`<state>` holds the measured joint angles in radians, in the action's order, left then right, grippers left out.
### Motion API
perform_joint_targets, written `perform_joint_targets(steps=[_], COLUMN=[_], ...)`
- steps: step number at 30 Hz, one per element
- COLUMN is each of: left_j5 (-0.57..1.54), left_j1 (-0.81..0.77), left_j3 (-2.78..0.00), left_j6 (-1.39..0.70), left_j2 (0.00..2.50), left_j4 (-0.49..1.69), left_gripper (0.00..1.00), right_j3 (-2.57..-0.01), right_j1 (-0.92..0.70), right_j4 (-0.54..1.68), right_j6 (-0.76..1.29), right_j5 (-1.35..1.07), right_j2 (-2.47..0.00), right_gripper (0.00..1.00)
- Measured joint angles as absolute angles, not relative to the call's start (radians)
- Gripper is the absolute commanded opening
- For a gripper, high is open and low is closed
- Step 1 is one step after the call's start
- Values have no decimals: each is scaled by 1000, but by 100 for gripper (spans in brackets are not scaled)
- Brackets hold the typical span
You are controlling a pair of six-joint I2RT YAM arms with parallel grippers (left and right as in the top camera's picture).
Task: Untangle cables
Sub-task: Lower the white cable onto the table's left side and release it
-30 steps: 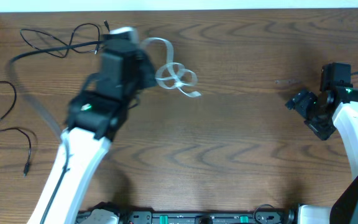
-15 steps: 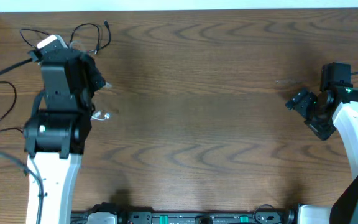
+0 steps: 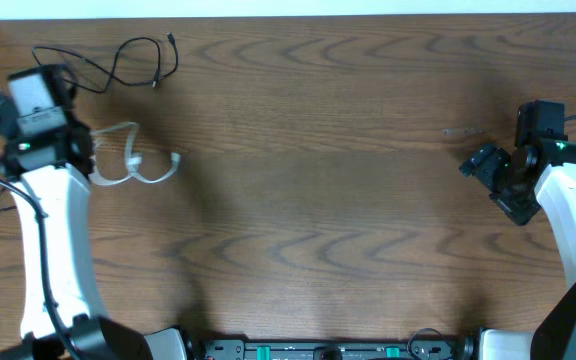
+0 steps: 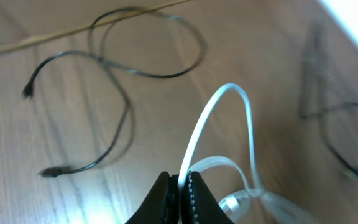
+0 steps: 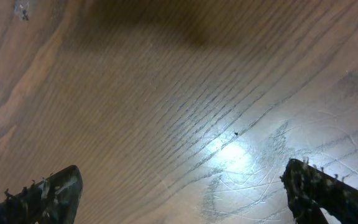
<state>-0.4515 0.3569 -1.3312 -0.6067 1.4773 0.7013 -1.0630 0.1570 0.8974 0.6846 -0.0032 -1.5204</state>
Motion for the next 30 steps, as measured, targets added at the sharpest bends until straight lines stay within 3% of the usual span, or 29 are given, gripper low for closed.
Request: perform_joint_targets(steps=[5, 18, 30], left_j5=[-410, -382, -341], left_j1=[429, 431, 431], left_j3=[-1331, -1331, -1331], left_j6=[-625, -632, -607], left_j2=[1519, 1525, 1662], left_j4=[730, 721, 542], left_gripper=[8, 8, 8], right_j3=[-1063, -1063, -1063], right_j1=[157, 157, 157], right_j4=[897, 897, 897], right_j6=[684, 684, 685], right_j5=[-3, -3, -3], right_j2=[-1520, -1520, -1520], right_gripper=[99, 99, 99])
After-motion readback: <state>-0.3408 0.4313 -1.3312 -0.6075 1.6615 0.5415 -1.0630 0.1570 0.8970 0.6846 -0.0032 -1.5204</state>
